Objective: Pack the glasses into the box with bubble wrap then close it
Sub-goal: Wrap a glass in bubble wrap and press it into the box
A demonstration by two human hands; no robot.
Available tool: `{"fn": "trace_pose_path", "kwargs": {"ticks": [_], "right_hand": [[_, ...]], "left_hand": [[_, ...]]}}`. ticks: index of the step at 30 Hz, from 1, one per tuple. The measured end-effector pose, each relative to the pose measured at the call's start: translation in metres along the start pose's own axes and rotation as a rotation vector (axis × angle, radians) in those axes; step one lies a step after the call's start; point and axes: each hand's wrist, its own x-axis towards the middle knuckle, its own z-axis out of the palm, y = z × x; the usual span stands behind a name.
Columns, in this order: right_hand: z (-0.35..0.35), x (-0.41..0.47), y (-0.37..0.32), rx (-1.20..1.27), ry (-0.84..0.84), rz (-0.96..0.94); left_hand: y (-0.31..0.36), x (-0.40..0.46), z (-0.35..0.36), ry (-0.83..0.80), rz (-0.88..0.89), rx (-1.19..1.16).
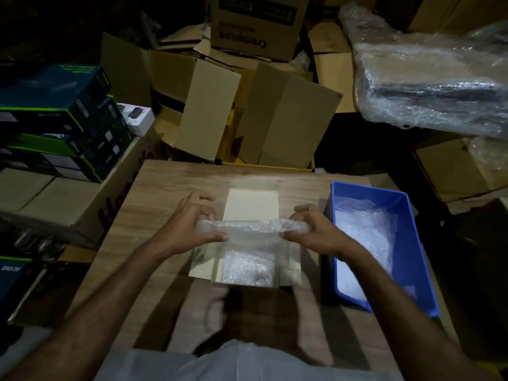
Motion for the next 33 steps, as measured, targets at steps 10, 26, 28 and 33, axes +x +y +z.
{"fn": "trace_pose_path", "kwargs": {"ticks": [10,26,28,33], "right_hand": [[0.027,0.006,0.021,0.676,0.121,0.249],[0.064,-0.02,0.042,0.527,0.287,-0.029],[0.064,-0.017,0.043,0.534,0.309,-0.004],[0.064,-0.005,0.053,0.167,0.122,0.03]], "left_hand": [[-0.012,-0.002,0.032,-0.135,-0.254,-0.675],[-0.018,-0.015,0.059,0.092,-0.043,-0.605],[-0.022,-0.017,0.054,-0.039,-0.06,-0.554],[-0.041,-0.006,0.063,-0.149,-0.109,-0.238]]}}
